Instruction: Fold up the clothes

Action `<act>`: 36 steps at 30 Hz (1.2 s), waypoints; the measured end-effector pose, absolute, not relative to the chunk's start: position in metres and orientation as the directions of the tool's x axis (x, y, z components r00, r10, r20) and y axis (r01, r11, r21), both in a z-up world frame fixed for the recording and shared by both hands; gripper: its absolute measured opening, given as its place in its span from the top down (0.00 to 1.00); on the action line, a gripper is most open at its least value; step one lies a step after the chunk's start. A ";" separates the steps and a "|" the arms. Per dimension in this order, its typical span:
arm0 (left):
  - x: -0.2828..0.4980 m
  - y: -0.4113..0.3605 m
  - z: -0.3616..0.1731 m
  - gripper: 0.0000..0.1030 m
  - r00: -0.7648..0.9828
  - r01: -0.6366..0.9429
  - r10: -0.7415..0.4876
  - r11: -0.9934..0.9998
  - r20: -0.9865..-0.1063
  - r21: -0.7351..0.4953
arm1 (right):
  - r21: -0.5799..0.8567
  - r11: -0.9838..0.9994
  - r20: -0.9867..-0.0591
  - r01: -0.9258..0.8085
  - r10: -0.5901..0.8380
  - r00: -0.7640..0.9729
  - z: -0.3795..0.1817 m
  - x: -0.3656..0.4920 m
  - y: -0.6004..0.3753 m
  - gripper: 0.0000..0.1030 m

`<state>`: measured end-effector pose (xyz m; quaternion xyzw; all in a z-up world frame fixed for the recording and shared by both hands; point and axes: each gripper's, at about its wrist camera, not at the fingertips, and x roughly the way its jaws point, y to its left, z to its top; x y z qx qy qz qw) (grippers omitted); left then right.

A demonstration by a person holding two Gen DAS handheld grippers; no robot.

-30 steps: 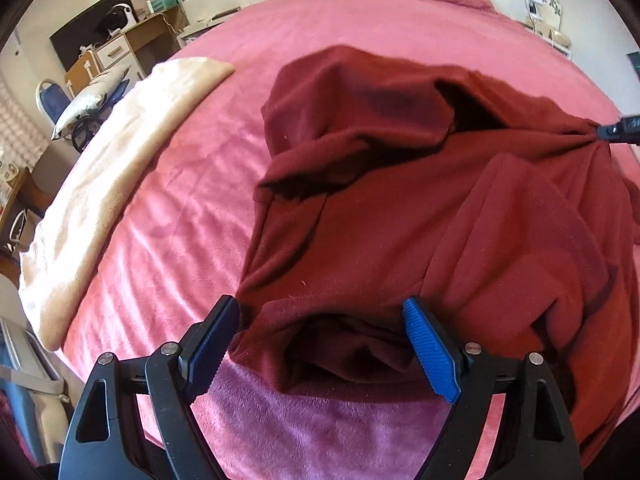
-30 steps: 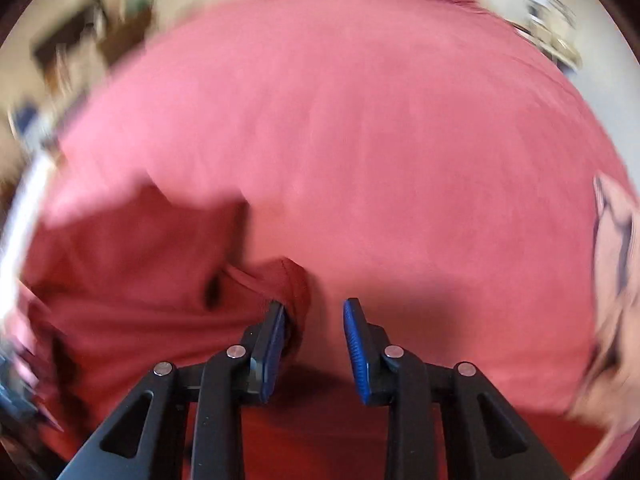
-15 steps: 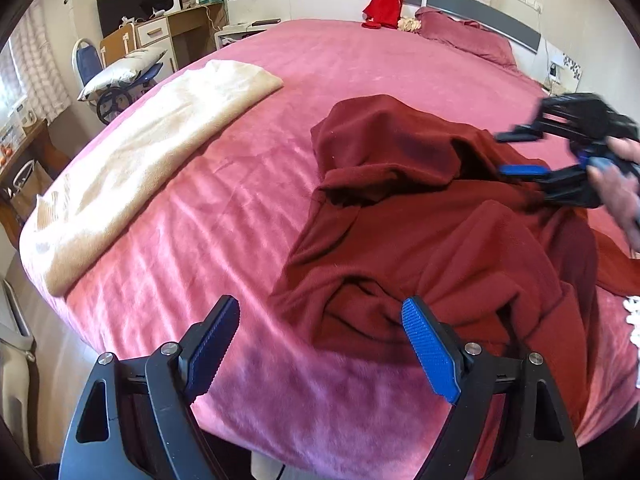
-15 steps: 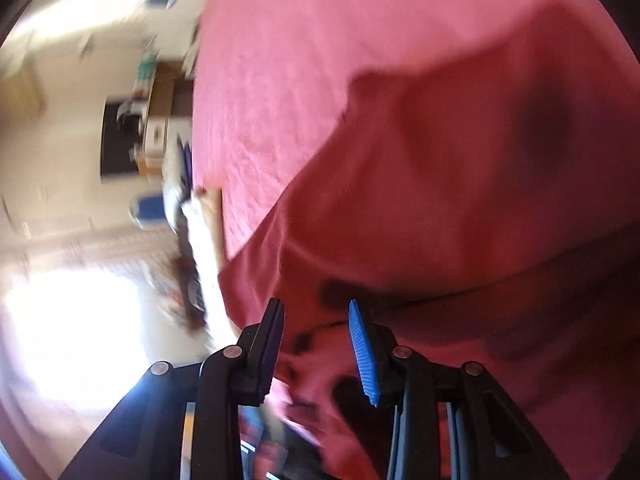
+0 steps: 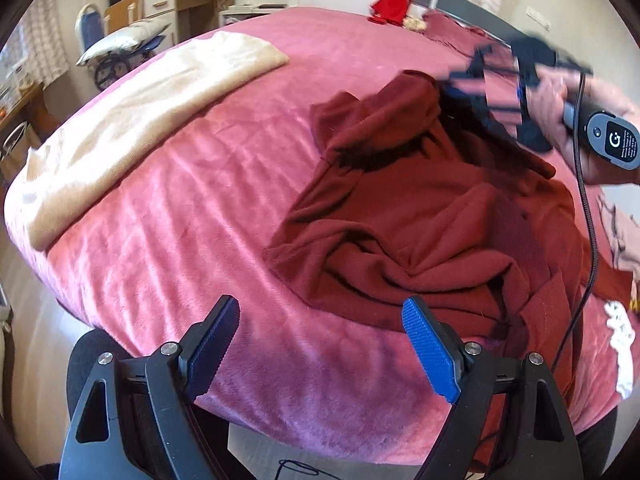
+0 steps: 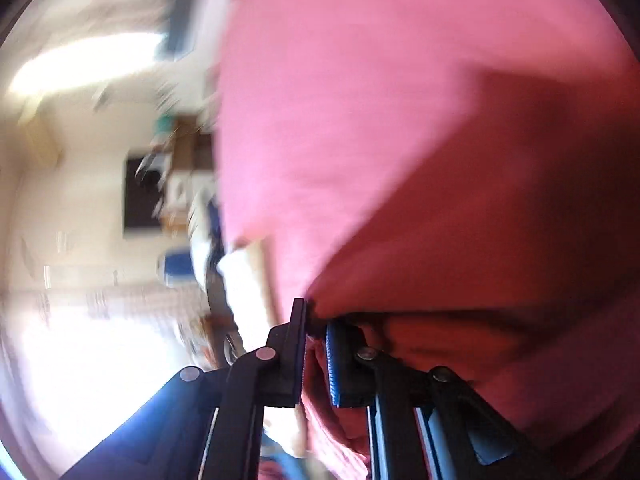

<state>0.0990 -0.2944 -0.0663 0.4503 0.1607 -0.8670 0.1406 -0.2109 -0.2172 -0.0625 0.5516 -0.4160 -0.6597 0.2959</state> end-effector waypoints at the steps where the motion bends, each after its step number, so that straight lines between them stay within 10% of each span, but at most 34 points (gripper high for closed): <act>1: 0.100 -0.297 -0.066 0.17 -0.557 0.398 -0.098 -0.903 -0.825 -0.161 | 0.874 -0.486 -0.474 0.018 -0.860 -0.192 -0.046 -0.205 -0.239 0.93; 13: 0.133 -0.320 -0.063 0.17 -0.527 0.512 -0.137 -0.839 -0.839 -0.185 | 0.781 -0.358 -0.582 0.511 -0.714 0.389 -0.027 -0.043 -0.424 0.70; 25: 0.028 -0.310 -0.020 0.17 -0.645 0.270 0.013 -0.932 -0.764 -0.243 | 0.486 -0.697 -0.735 0.527 -0.652 -0.185 -0.011 -0.105 -0.134 0.67; 36: -0.169 -0.281 -0.036 0.17 -0.535 -0.108 -0.080 -0.981 -0.841 0.162 | 0.427 -0.785 -0.803 0.448 -0.557 -0.211 -0.024 -0.160 -0.006 0.67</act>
